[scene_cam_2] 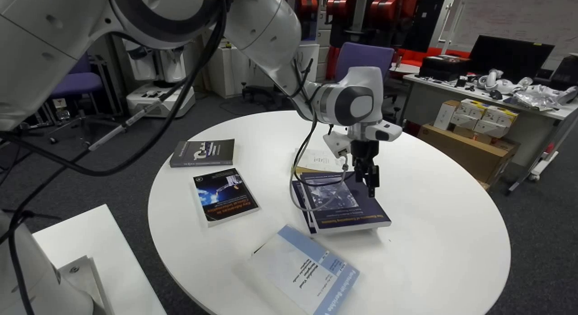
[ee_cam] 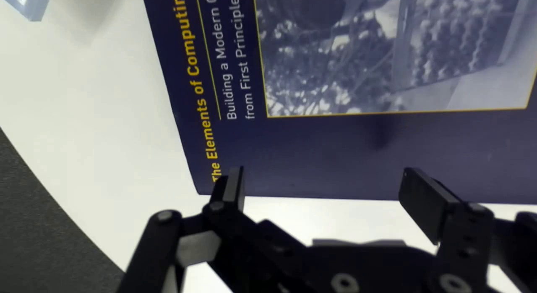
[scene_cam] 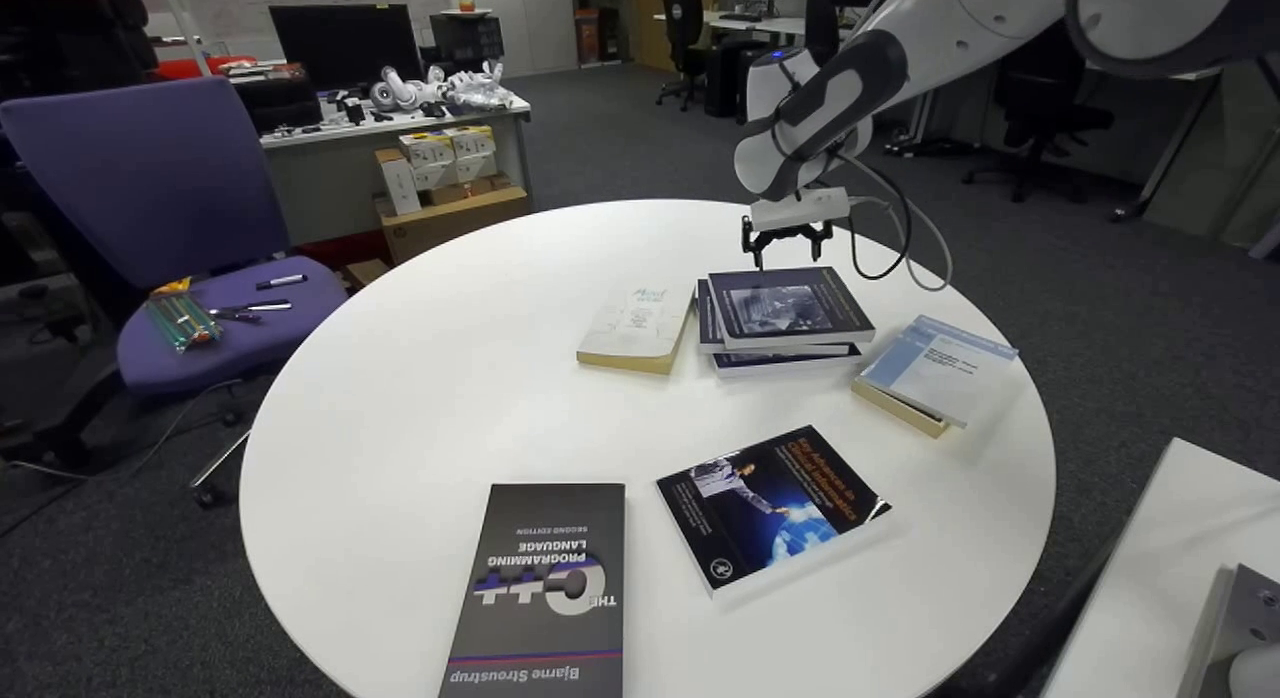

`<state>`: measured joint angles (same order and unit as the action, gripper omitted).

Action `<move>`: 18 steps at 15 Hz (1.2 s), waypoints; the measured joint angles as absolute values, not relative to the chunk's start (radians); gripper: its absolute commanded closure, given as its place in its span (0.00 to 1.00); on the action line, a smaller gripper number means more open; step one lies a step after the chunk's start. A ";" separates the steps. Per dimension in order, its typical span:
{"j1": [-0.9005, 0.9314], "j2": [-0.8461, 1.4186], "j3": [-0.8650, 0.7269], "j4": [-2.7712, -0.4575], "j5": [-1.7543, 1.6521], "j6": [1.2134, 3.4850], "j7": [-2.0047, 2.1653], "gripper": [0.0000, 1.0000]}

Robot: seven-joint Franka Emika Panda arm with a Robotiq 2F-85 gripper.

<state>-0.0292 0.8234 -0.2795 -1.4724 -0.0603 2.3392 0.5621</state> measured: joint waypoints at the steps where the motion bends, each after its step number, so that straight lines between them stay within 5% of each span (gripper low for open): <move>1: -0.017 0.840 -0.298 -1.458 -0.071 2.346 0.602 0.00; 12: -0.004 1.026 -0.369 -1.232 -0.155 2.345 0.729 0.00; 18: -0.091 1.036 -0.219 -1.212 -0.055 2.345 0.517 0.00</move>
